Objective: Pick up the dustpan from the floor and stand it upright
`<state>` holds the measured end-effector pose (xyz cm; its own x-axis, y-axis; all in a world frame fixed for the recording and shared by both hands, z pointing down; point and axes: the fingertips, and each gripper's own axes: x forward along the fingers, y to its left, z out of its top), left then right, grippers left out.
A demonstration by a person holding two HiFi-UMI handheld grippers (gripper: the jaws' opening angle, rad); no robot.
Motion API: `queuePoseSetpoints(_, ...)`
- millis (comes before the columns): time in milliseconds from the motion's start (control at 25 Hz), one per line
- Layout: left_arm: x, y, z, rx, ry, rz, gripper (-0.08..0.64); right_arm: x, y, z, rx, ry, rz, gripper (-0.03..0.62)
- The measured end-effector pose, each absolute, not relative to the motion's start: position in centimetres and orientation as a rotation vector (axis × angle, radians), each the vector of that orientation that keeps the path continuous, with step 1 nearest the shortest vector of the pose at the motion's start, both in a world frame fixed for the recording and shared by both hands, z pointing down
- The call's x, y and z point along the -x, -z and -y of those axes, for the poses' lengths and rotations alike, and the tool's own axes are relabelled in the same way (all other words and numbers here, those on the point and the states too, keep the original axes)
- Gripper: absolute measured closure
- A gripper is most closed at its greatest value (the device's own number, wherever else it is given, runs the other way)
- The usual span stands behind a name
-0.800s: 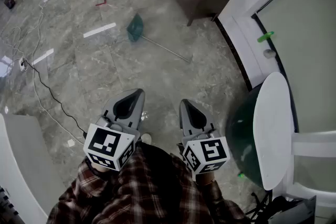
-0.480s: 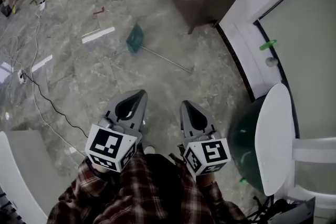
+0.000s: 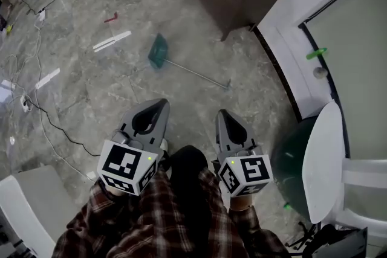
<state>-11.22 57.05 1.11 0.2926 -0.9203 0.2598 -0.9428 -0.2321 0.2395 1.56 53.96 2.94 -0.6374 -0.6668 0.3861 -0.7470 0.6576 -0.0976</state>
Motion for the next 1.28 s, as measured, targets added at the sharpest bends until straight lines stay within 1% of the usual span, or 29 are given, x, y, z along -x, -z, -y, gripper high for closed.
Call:
queuePoseSetpoints(160, 11.9, -2.5, -54.3, -2.221, -0.12, 1.625, 0.56, -0.5, -4.1, -51.2, -1.145, -0.394, 2.527, 0.581)
queuePoseSetpoints(360, 11.9, -3.8, -49.4, -2.205, -0.137, 1.6, 0.56, -1.0, -5.6, -46.4, -1.157, -0.434, 2.49, 0.581)
queuePoseSetpoints(640, 11.3, -3.7, -39.8, -2.163, -0.109, 1.655, 0.558, -2.0, -5.4, -36.4, -1.113, -0.409, 2.502, 0.581)
queuePoseSetpoints(960, 9.1, -1.8, -27.8, -2.12, -0.069, 1.733, 0.558, -4.5, -3.7, -24.3, -1.04, -0.361, 2.523, 0.581)
queuePoseSetpoints(1280, 7.9, -3.3, -21.6, -2.036, -0.076, 1.765, 0.558, -7.1, -4.5, -17.8, -1.007, -0.382, 2.515, 0.581)
